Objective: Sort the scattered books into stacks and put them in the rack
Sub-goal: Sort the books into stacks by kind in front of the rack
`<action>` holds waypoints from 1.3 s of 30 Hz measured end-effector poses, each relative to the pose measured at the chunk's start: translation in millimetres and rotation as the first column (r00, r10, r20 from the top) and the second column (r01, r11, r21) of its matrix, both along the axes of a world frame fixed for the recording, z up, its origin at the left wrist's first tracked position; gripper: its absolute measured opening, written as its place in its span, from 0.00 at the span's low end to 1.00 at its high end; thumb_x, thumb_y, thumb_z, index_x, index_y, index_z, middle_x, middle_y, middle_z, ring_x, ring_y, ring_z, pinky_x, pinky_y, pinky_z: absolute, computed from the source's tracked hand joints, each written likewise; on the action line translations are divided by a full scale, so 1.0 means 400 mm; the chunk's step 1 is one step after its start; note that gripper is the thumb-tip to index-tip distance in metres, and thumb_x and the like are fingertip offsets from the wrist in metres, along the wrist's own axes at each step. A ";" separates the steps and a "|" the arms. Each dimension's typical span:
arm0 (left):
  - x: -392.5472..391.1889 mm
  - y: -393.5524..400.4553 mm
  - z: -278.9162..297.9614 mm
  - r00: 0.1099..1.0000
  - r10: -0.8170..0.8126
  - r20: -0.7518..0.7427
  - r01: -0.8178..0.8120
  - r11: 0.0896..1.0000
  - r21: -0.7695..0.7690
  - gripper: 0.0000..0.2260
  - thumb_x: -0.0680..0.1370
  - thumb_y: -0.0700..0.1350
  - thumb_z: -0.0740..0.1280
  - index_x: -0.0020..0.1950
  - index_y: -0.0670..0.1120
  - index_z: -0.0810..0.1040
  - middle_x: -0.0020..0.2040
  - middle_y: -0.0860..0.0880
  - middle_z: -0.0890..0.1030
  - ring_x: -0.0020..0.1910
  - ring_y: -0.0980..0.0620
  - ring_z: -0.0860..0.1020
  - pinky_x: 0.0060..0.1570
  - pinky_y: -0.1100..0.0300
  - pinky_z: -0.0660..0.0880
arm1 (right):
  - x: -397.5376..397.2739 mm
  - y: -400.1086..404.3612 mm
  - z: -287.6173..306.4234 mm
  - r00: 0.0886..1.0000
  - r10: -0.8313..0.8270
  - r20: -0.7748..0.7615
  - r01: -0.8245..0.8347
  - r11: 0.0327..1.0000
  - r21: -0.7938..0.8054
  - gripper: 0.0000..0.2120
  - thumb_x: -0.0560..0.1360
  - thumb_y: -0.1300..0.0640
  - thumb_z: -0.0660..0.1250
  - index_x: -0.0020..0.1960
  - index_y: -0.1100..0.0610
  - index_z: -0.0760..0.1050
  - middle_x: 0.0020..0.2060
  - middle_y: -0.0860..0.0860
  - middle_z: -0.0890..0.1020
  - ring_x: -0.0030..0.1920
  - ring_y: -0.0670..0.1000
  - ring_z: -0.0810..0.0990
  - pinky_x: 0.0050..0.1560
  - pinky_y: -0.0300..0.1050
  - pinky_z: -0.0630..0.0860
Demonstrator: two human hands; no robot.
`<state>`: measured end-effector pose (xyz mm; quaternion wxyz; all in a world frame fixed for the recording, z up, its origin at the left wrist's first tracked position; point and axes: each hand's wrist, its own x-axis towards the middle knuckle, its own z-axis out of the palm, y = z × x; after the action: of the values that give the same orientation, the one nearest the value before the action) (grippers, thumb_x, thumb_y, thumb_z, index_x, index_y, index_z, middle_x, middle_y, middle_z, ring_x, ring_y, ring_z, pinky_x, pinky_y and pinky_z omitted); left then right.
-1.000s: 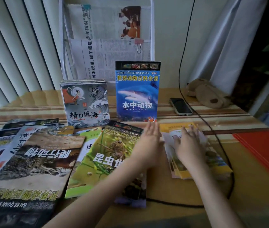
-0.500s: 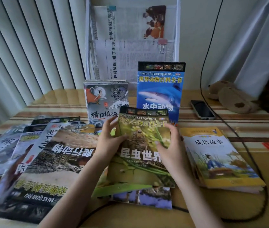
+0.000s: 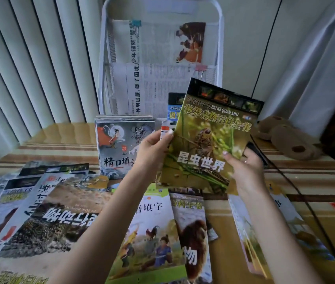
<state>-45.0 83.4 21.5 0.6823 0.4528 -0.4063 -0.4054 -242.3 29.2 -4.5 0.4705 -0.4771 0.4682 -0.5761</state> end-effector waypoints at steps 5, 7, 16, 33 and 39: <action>0.026 -0.062 0.013 0.999 0.020 -0.041 -0.019 1.000 0.019 0.09 0.80 0.47 0.61 0.47 0.46 0.79 0.38 0.47 0.81 0.33 0.50 0.78 0.29 0.60 0.76 | -0.021 -0.089 0.004 0.995 -0.082 -0.047 0.080 0.996 -0.045 0.05 0.73 0.62 0.71 0.46 0.56 0.76 0.38 0.48 0.80 0.43 0.52 0.79 0.47 0.50 0.74; 0.041 -0.075 0.030 0.991 0.123 -0.047 -0.123 0.992 0.011 0.08 0.81 0.47 0.61 0.46 0.48 0.78 0.38 0.48 0.80 0.33 0.51 0.78 0.29 0.60 0.76 | -0.017 -0.122 0.013 0.980 -0.149 -0.134 0.135 0.985 -0.105 0.07 0.73 0.61 0.70 0.50 0.60 0.74 0.44 0.52 0.80 0.46 0.53 0.78 0.45 0.46 0.72; 0.187 -0.047 0.014 0.460 0.807 0.371 -0.707 0.586 -0.396 0.10 0.82 0.48 0.57 0.49 0.44 0.73 0.37 0.57 0.74 0.36 0.60 0.74 0.37 0.58 0.69 | 0.113 -0.173 -0.043 0.831 -0.269 -0.487 0.166 0.955 -0.245 0.23 0.75 0.59 0.68 0.66 0.66 0.65 0.61 0.60 0.73 0.63 0.59 0.71 0.51 0.39 0.66; 0.352 -0.022 -0.223 0.362 0.336 0.870 -0.593 0.803 -0.063 0.57 0.64 0.60 0.75 0.77 0.42 0.40 0.74 0.33 0.38 0.74 0.37 0.39 0.71 0.44 0.39 | 0.242 0.121 -0.133 0.455 -0.052 -0.889 -0.464 0.838 -0.286 0.26 0.74 0.39 0.59 0.70 0.46 0.60 0.68 0.46 0.67 0.70 0.50 0.64 0.71 0.62 0.52; 0.283 0.030 -0.173 0.153 0.292 0.944 -0.638 0.759 -0.132 0.48 0.71 0.54 0.72 0.77 0.41 0.42 0.75 0.32 0.41 0.74 0.34 0.42 0.72 0.44 0.42 | 0.264 0.135 -0.159 0.161 0.254 -0.954 -0.551 0.825 0.126 0.33 0.75 0.30 0.49 0.75 0.43 0.51 0.75 0.44 0.58 0.74 0.48 0.57 0.73 0.57 0.46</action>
<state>68.1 95.5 -47.8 0.3336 0.7986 -0.4890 0.1086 -136.8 83.3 -68.1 0.1717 -0.8829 0.4287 -0.0846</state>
